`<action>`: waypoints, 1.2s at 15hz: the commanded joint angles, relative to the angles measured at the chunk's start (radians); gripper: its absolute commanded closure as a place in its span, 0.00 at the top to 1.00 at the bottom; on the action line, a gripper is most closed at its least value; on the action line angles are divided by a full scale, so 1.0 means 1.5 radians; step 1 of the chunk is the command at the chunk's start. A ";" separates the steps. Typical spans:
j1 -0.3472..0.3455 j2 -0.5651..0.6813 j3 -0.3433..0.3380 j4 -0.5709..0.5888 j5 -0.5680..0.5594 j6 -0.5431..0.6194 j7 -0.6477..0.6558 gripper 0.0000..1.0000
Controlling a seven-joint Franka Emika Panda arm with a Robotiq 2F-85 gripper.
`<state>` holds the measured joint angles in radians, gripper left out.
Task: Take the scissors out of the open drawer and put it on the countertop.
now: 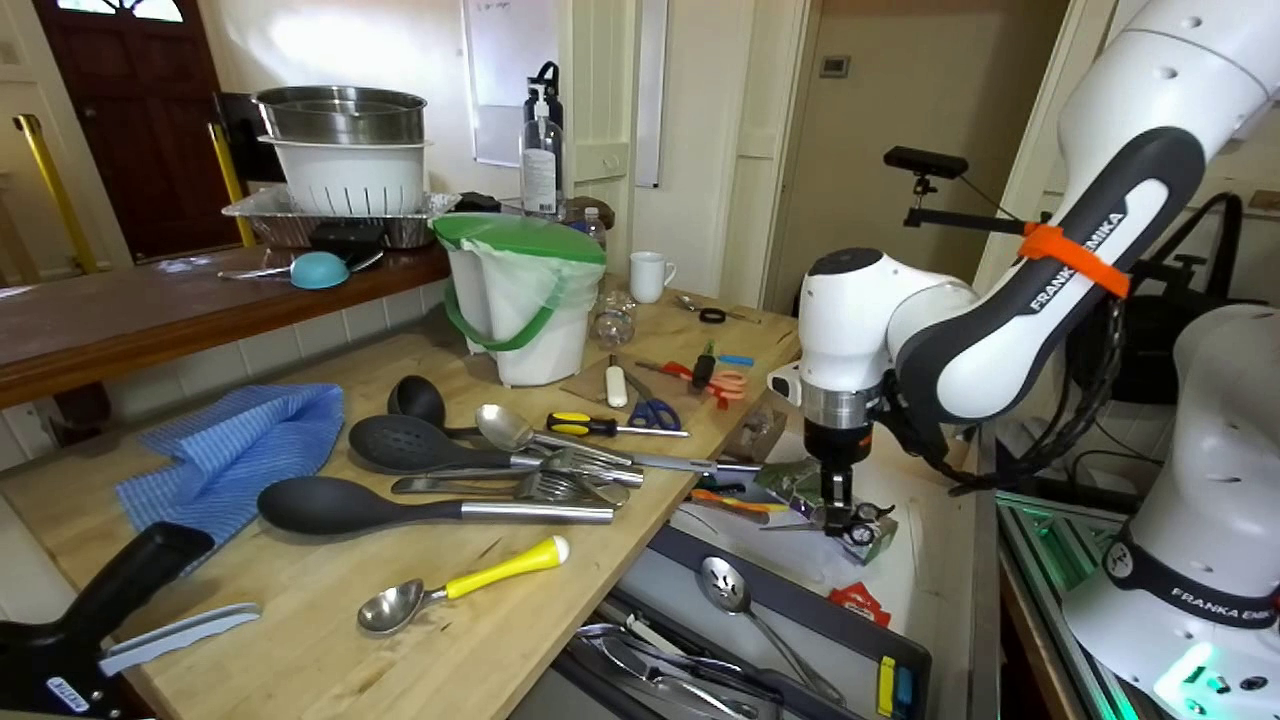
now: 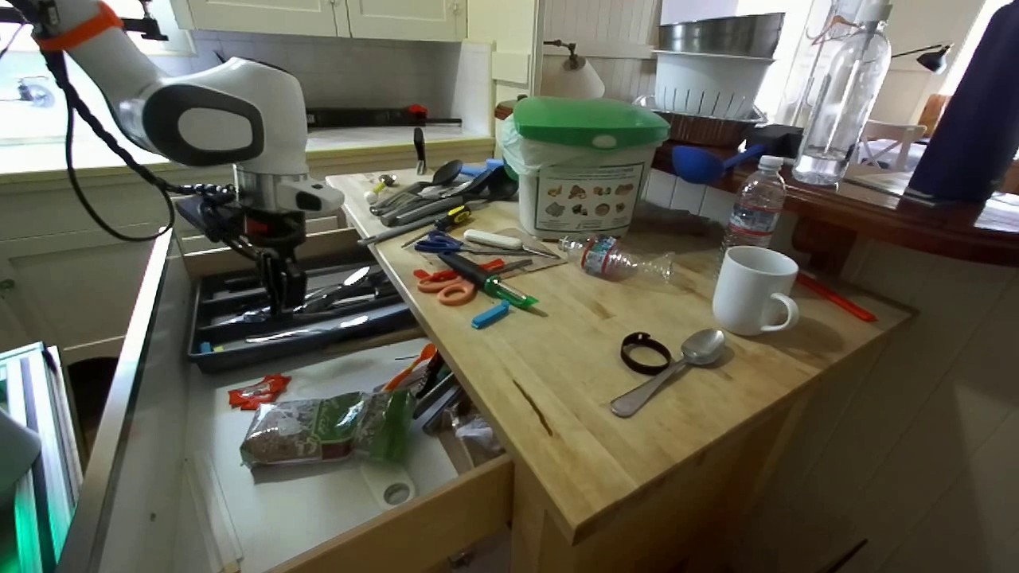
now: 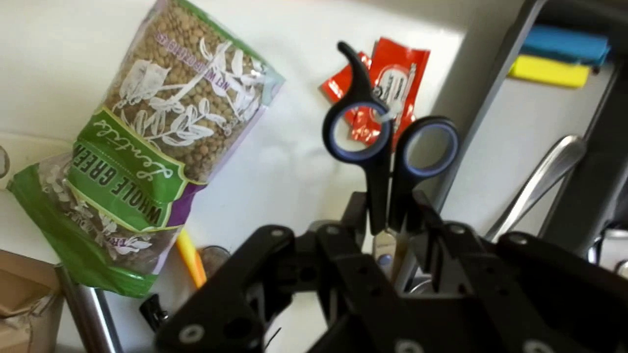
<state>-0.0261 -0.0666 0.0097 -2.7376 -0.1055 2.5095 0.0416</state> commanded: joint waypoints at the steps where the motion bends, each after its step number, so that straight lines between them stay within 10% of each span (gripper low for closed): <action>1: 0.032 -0.104 0.035 -0.024 -0.065 -0.125 -0.003 0.06; 9: 0.068 -0.356 0.078 -0.005 -0.173 -0.286 -0.084 0.06; 18: -0.011 -0.195 -0.090 0.248 -0.119 -0.140 -0.149 0.06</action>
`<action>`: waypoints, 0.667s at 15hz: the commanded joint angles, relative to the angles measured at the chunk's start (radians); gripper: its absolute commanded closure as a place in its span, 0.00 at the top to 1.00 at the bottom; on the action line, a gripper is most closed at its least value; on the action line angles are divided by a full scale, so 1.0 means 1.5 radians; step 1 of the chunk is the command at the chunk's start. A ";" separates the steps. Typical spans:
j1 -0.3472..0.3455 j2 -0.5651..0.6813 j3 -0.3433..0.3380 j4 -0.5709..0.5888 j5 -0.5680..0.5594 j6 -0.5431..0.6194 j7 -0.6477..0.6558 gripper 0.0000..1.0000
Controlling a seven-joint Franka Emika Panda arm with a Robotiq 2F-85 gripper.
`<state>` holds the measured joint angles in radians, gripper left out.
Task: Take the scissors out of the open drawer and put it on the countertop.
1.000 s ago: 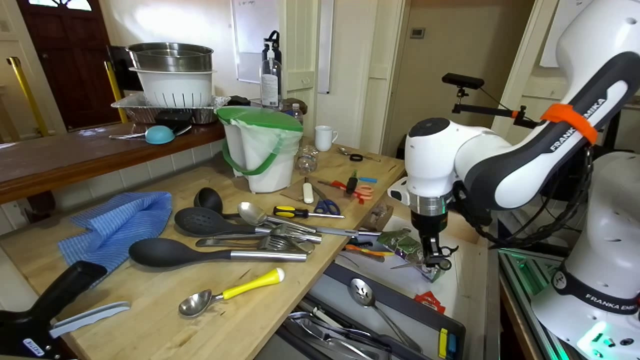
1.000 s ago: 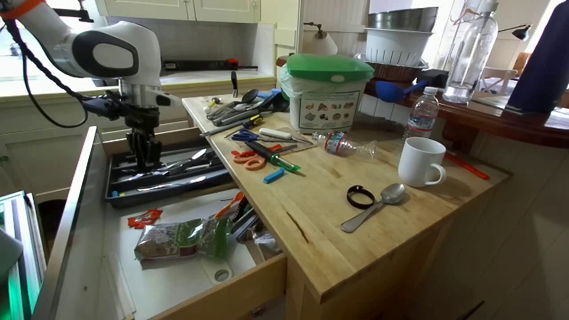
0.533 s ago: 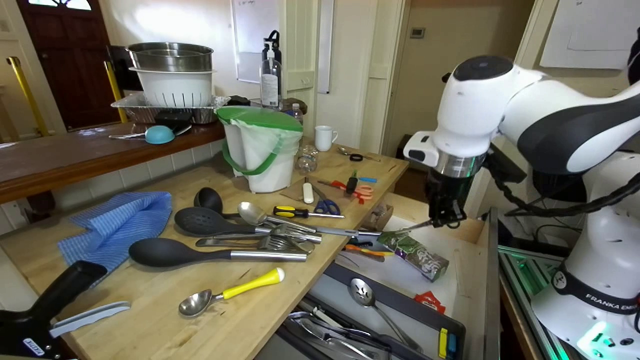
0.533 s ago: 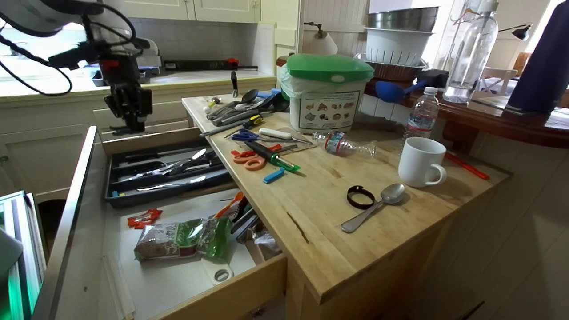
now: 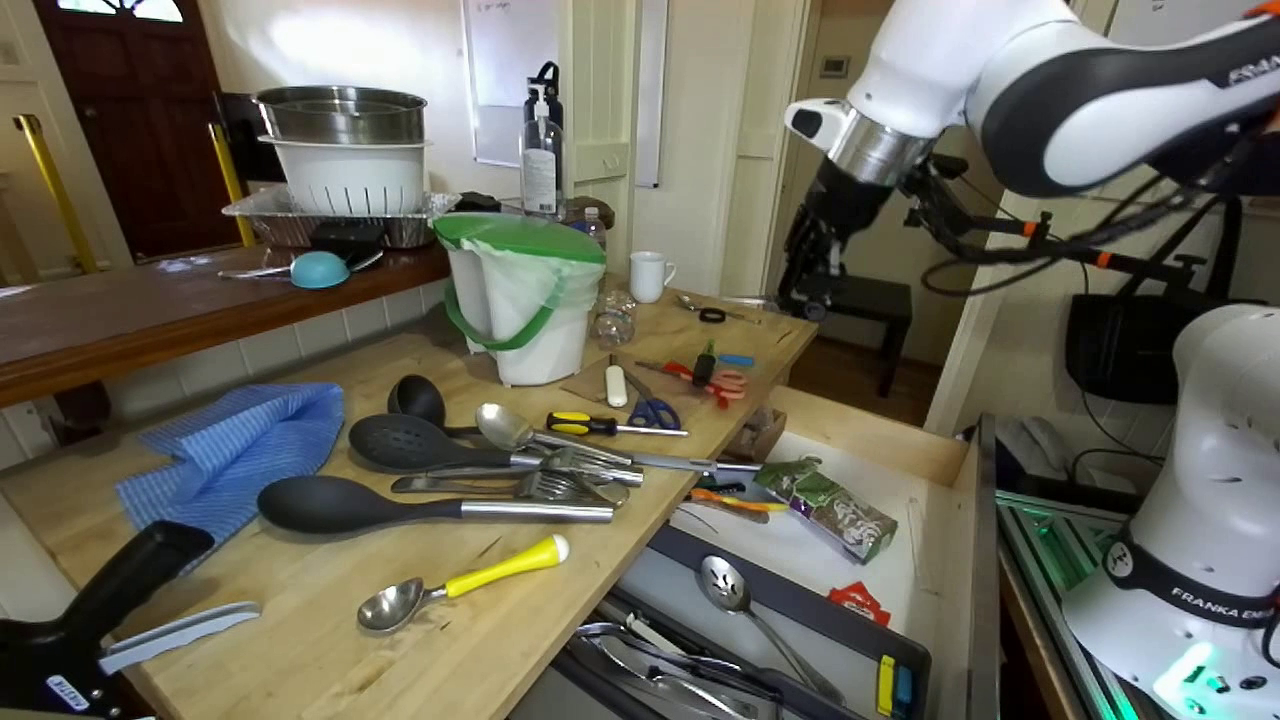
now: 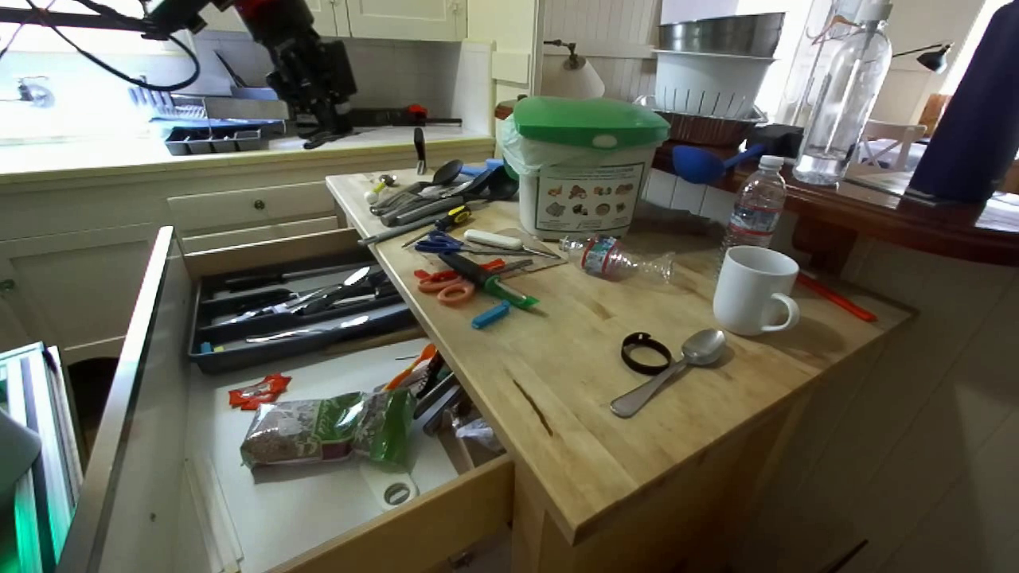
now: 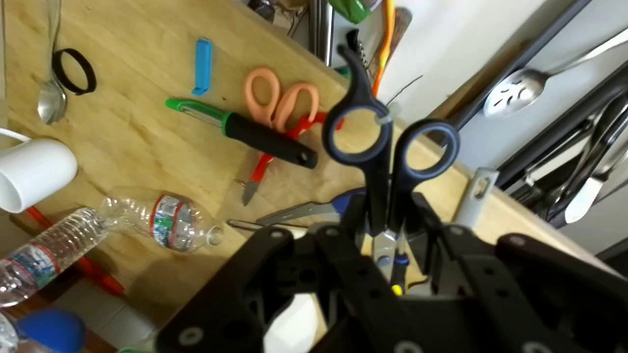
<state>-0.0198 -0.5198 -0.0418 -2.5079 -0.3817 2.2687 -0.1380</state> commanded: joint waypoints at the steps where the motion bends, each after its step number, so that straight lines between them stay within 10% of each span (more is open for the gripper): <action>1: -0.022 0.138 -0.077 0.130 0.093 0.017 -0.036 0.06; 10: -0.106 0.415 -0.166 0.364 0.381 -0.010 -0.078 0.06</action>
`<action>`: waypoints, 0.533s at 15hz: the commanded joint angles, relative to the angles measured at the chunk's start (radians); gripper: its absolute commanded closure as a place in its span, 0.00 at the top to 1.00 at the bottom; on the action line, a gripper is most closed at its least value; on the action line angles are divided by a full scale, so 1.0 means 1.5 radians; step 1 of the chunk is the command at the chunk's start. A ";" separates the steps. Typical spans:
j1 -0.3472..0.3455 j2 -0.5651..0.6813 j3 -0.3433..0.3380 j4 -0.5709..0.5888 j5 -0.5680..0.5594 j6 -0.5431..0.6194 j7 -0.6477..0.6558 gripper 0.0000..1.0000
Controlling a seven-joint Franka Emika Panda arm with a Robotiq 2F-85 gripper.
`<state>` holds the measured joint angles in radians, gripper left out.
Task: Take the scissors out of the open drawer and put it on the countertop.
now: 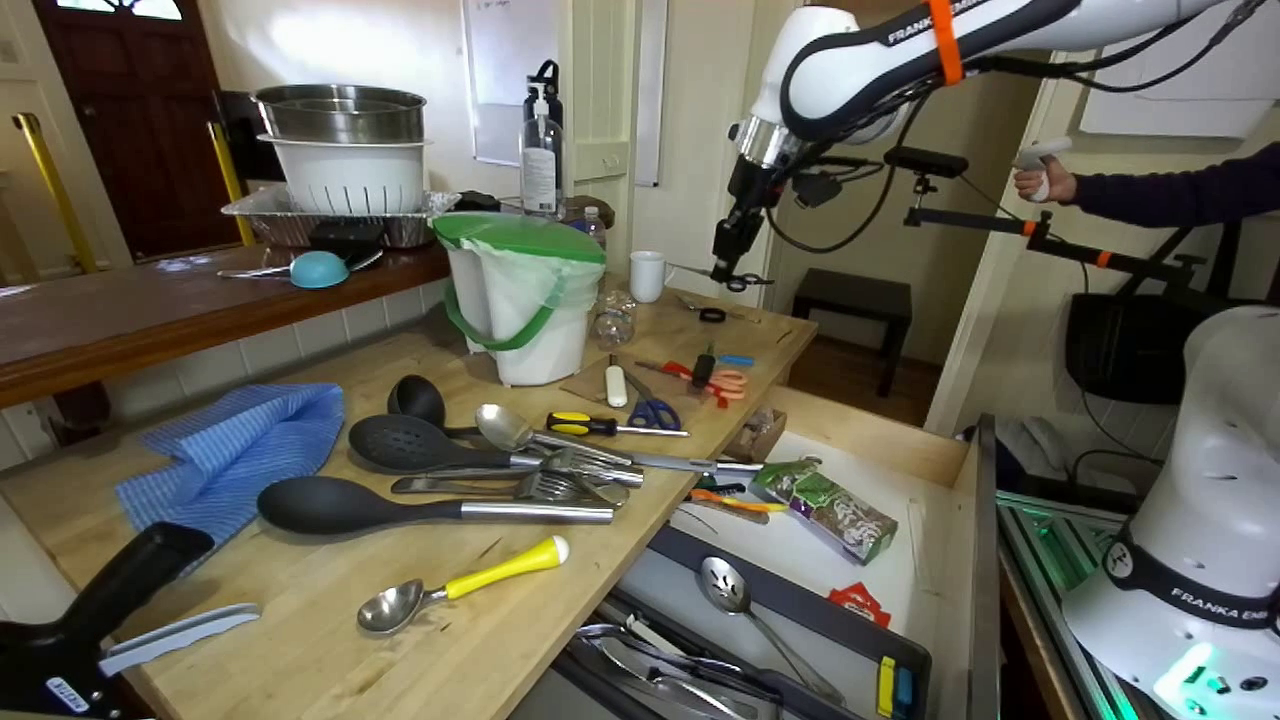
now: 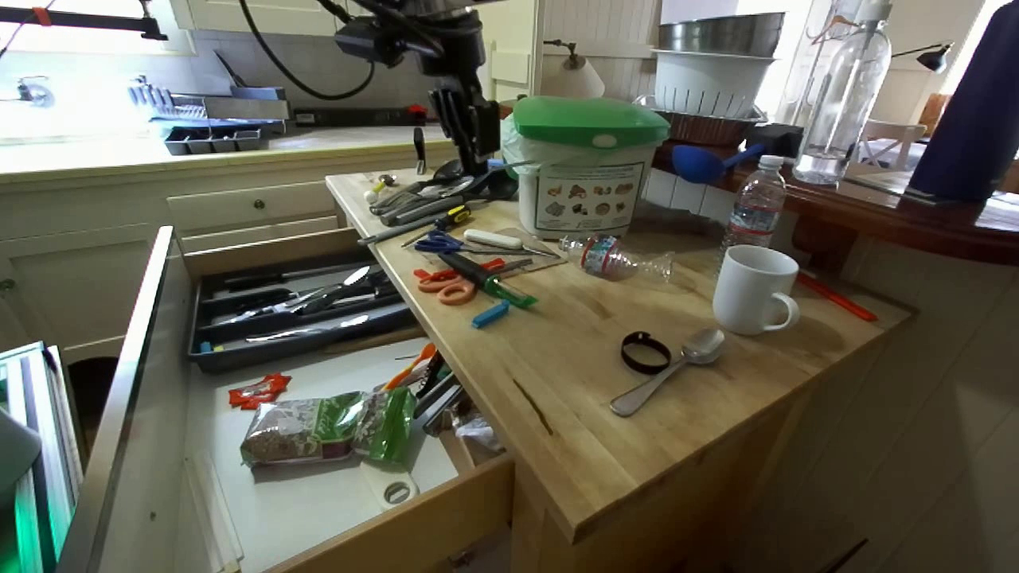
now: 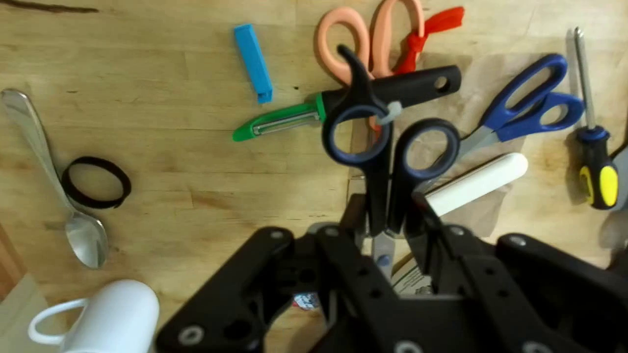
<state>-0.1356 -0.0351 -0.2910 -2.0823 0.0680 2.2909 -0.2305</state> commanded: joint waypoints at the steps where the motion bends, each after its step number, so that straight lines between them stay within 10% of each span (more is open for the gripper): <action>1: -0.045 0.118 0.002 0.100 0.107 -0.027 -0.019 0.06; 8: -0.165 0.227 0.005 0.163 0.201 -0.028 -0.019 0.06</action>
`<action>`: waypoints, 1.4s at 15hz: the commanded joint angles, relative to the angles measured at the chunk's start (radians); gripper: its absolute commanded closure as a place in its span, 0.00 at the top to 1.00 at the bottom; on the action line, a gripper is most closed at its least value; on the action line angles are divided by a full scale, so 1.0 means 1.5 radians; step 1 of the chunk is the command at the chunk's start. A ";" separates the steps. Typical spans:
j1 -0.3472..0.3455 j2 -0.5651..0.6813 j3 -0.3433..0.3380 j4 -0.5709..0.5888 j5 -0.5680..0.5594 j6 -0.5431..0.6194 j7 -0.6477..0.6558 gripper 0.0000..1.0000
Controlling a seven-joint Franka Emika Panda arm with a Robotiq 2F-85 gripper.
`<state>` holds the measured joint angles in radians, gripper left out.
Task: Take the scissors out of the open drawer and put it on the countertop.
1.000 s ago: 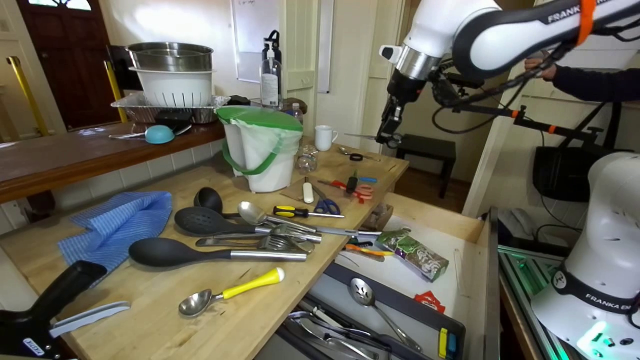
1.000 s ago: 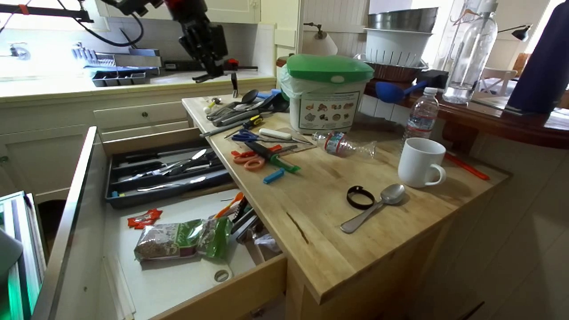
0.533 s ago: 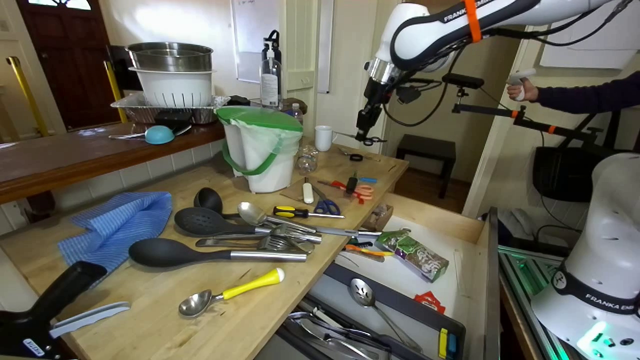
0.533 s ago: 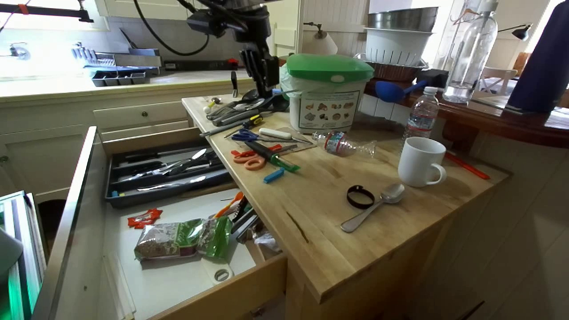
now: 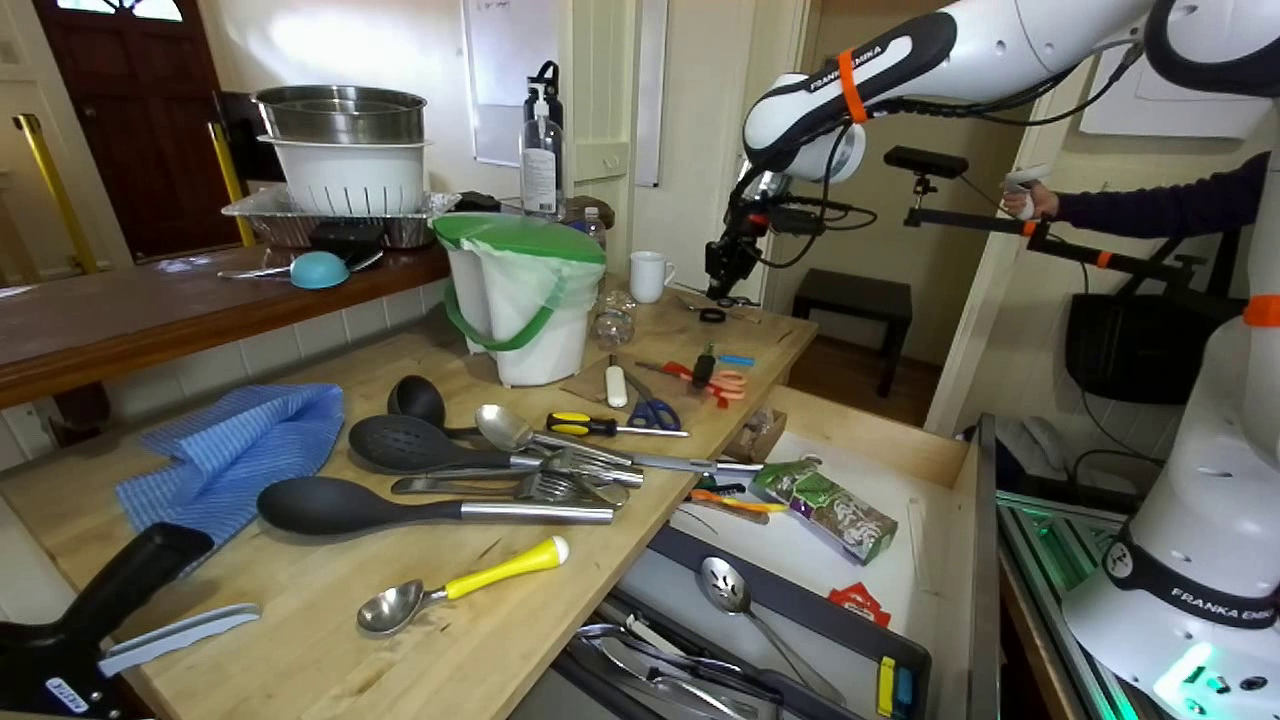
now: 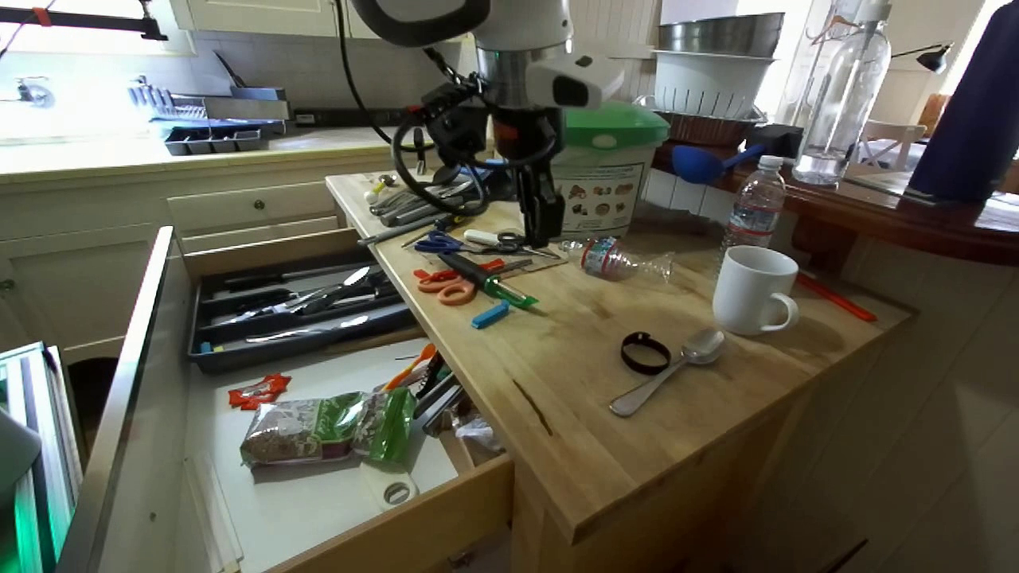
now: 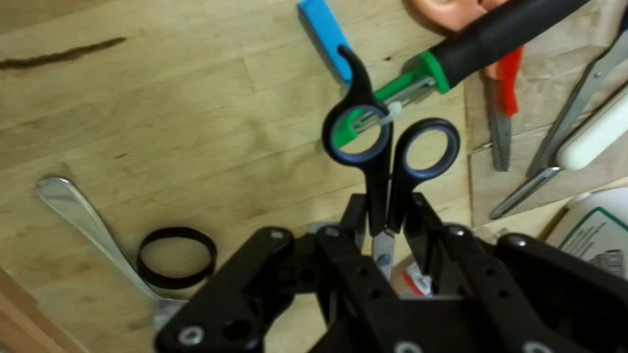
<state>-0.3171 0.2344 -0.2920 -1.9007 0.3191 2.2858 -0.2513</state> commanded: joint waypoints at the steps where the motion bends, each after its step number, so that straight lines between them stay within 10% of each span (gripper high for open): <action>1: -0.060 0.060 0.007 0.050 0.040 -0.026 -0.006 0.06; 9: -0.109 0.179 0.059 0.115 0.038 0.022 -0.030 0.06; 11: -0.111 0.200 0.070 0.132 0.031 0.009 -0.022 0.53; 17: -0.030 0.047 0.012 -0.038 -0.114 0.048 0.089 0.96; 21: 0.042 -0.071 -0.039 -0.167 -0.327 0.094 0.189 1.00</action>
<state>-0.3411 0.2901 -0.2920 -1.9550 0.0257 2.3545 -0.0746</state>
